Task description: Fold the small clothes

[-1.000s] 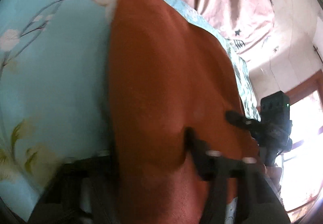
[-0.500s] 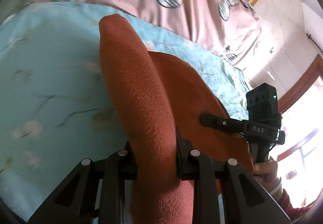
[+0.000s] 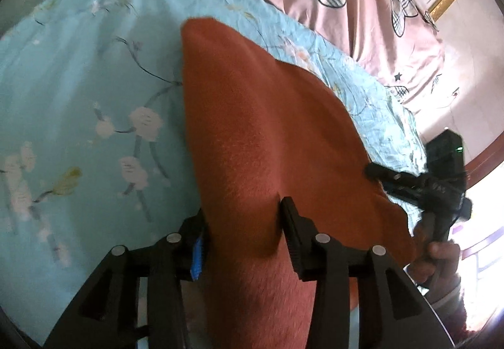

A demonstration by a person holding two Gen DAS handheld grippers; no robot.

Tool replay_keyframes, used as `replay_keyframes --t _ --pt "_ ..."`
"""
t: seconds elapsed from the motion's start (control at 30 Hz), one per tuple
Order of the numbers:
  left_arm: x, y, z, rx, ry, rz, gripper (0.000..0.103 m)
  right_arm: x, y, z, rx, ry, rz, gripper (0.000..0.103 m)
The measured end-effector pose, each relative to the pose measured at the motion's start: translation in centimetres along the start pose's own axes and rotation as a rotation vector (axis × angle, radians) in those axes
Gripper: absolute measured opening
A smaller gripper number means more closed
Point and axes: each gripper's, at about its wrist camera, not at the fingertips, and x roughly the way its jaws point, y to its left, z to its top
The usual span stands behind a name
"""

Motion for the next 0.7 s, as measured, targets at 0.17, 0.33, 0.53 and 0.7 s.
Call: replay_keyframes --t 0.17,0.33,0.53,0.7 --pt "-3.6 0.0 -0.5 -0.016 -0.091 0.032 0.039 -0.6 1.6 1.4 -0.057 -0.040 0.012 0.045" --pt "-5.1 -1.2 -0.9 0.025 -0.090 -0.086 0.034 2.8 1.3 2.8 -0.026 0.010 0.013 0.045" --pt "-3.9 -2.2 -1.6 0.063 -0.043 -0.082 0.034 4.9 0.7 4.8 0.037 0.009 0.041 0.033" --pt "-3.8 -3.0 -1.8 0.082 -0.034 -0.092 0.034 1.9 2.6 5.5 -0.012 -0.093 0.072 0.012"
